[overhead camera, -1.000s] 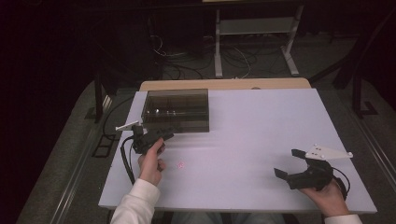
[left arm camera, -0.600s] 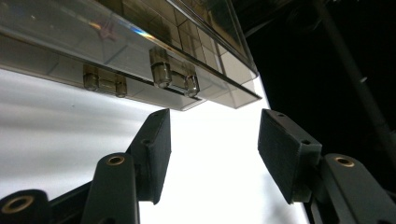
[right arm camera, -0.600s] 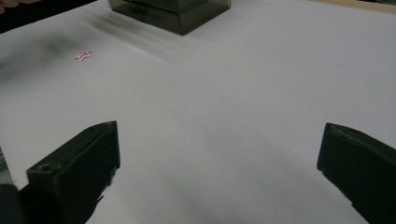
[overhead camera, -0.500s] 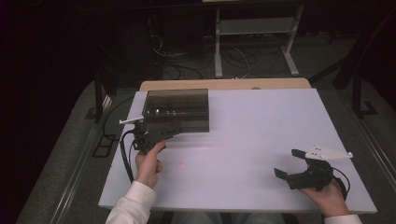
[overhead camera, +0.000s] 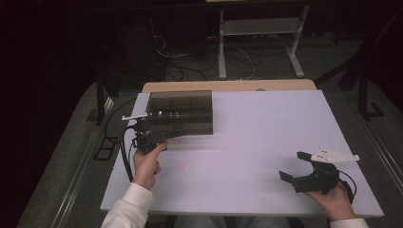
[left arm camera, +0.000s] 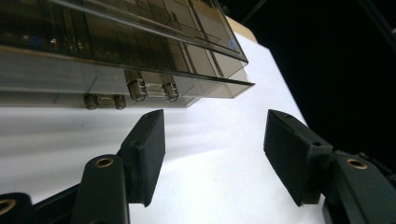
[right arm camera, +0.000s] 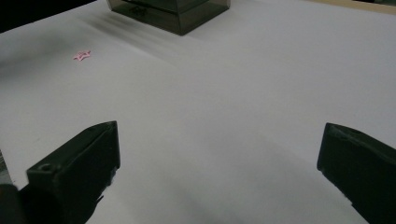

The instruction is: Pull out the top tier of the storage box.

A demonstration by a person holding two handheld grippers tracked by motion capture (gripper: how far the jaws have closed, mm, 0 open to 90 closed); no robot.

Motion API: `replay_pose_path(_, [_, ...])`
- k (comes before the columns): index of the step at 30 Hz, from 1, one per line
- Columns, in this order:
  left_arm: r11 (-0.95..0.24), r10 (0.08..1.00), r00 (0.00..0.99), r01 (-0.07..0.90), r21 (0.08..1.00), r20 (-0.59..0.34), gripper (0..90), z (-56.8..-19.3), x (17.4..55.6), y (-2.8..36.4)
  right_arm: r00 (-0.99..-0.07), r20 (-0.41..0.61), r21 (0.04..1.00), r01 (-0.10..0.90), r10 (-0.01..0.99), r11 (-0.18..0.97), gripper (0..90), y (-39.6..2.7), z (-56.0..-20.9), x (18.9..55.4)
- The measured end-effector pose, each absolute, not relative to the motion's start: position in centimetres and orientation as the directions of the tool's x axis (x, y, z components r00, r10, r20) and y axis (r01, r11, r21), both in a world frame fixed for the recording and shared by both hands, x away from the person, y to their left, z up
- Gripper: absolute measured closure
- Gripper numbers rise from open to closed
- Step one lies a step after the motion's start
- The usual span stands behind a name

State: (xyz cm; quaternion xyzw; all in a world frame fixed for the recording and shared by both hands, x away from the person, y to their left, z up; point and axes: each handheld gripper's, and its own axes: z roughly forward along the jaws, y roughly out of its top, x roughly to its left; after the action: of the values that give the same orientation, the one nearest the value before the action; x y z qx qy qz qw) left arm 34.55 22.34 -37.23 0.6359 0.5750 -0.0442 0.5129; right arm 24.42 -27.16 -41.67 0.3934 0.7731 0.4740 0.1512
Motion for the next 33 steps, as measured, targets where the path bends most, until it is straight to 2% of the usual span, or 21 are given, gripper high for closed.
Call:
replay_pose_path(3, [0.172,0.689,0.349,0.773,0.611,-0.635,37.0,-36.8,34.7,22.5,-0.644,0.139,0.852,0.465,0.752,0.241,0.0,-27.2,-41.7,24.4])
replay_pose_path(11, [0.065,0.760,0.377,0.766,0.639,-0.529,32.9,-35.7,35.4,22.8,-0.644,0.139,0.853,0.464,0.752,0.240,0.0,-27.2,-41.7,24.4])
replay_pose_path(14, [0.061,0.755,0.386,0.764,0.642,-0.530,29.9,-35.4,35.5,23.2,-0.645,0.138,0.852,0.464,0.752,0.241,0.0,-27.2,-41.7,24.4])
replay_pose_path(19, [-0.008,0.784,0.413,0.753,0.658,-0.462,27.0,-34.6,35.6,23.2,-0.645,0.138,0.852,0.465,0.752,0.242,0.0,-27.2,-41.7,24.4])
replay_pose_path(33, [-0.129,0.805,0.480,0.714,0.688,-0.347,20.1,-32.1,36.6,23.5,-0.644,0.138,0.852,0.464,0.752,0.241,0.0,-27.2,-41.7,24.4])
